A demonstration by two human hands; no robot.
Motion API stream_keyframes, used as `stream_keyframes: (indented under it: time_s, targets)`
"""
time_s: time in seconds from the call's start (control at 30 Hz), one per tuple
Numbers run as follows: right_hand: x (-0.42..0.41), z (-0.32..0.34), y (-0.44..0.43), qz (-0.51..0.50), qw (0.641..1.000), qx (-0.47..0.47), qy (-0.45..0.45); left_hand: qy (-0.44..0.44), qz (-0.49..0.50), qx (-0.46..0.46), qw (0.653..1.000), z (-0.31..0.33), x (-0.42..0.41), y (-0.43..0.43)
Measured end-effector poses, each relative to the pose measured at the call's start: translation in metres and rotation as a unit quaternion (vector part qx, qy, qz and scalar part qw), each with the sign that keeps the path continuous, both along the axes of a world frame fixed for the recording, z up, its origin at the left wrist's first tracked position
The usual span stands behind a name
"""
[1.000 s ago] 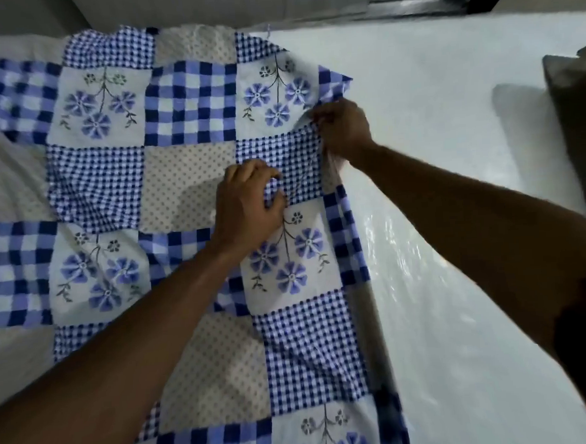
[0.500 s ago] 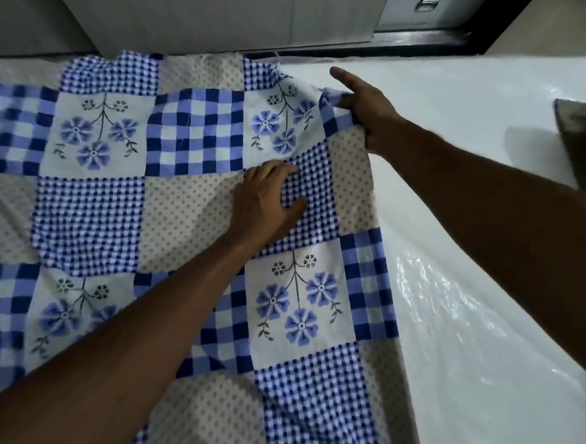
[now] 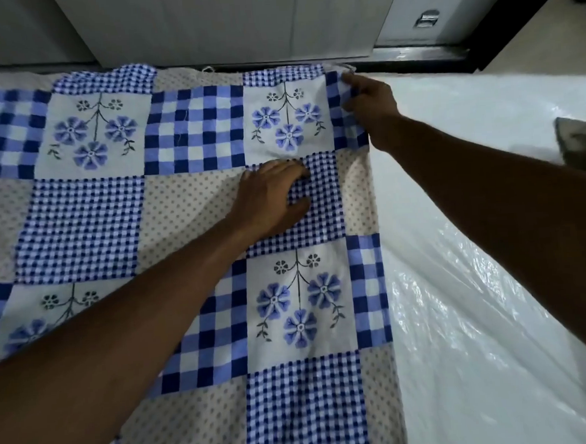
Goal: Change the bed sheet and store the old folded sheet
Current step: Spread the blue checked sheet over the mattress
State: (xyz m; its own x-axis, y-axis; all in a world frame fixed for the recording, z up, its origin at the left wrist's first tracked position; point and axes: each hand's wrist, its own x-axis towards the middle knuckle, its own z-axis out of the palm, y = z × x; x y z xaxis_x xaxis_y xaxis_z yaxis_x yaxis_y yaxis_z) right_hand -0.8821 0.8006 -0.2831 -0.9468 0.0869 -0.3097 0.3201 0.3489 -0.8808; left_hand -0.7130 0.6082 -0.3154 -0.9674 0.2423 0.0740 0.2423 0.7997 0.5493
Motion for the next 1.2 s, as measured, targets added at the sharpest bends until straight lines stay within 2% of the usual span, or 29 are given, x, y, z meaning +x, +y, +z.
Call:
stream_keyframes:
  time_s: [0.07,0.13,0.2,0.33,0.57,0.63,0.7,0.8,0.87,0.97,1.03,1.13,1.2]
  targets:
    - [0.001,-0.005,-0.001,-0.023,1.0,0.014,0.009,0.008,0.016,-0.011,1.0,-0.002,0.001,0.0]
    - [-0.002,-0.006,-0.003,-0.035,0.999,0.029,0.018,0.008,0.021,-0.072,0.997,-0.001,0.001,0.002]
    - [-0.01,-0.006,-0.005,-0.032,0.998,0.053,0.025,-0.036,0.017,-0.131,0.991,-0.005,-0.002,0.008]
    - [-0.039,-0.006,0.002,-0.035,0.995,0.076,0.054,-0.04,0.019,-0.171,0.984,-0.015,-0.016,0.028]
    - [-0.046,-0.014,0.026,0.1,0.987,0.119,0.05,-0.077,0.052,-0.222,0.971,-0.014,-0.045,0.048]
    - [-0.035,-0.009,0.022,0.084,0.971,0.187,0.12,-0.083,0.051,-0.226,0.969,-0.012,-0.045,0.048]
    - [-0.003,-0.004,0.021,0.075,0.936,0.295,0.178,-0.105,0.048,-0.231,0.966,-0.01,-0.046,0.049]
    - [0.082,-0.007,0.017,0.131,0.896,0.353,0.235,-0.102,0.057,-0.219,0.969,-0.005,-0.042,0.053]
    - [0.146,-0.017,0.022,0.172,0.891,0.366,0.207,-0.035,0.079,-0.196,0.977,-0.004,-0.018,0.062]
    - [0.22,-0.034,0.055,0.165,0.873,0.425,0.175,0.061,0.121,-0.106,0.985,-0.01,0.063,0.081]
    - [0.245,-0.035,0.082,0.145,0.871,0.44,0.161,0.067,0.139,-0.087,0.984,-0.012,0.135,0.094]
    - [0.28,-0.021,0.099,0.123,0.901,0.399,0.122,0.038,0.144,-0.12,0.982,-0.009,0.235,0.109]
    - [0.316,-0.007,0.1,0.122,0.911,0.368,0.144,0.023,0.148,-0.127,0.981,-0.003,0.289,0.116]
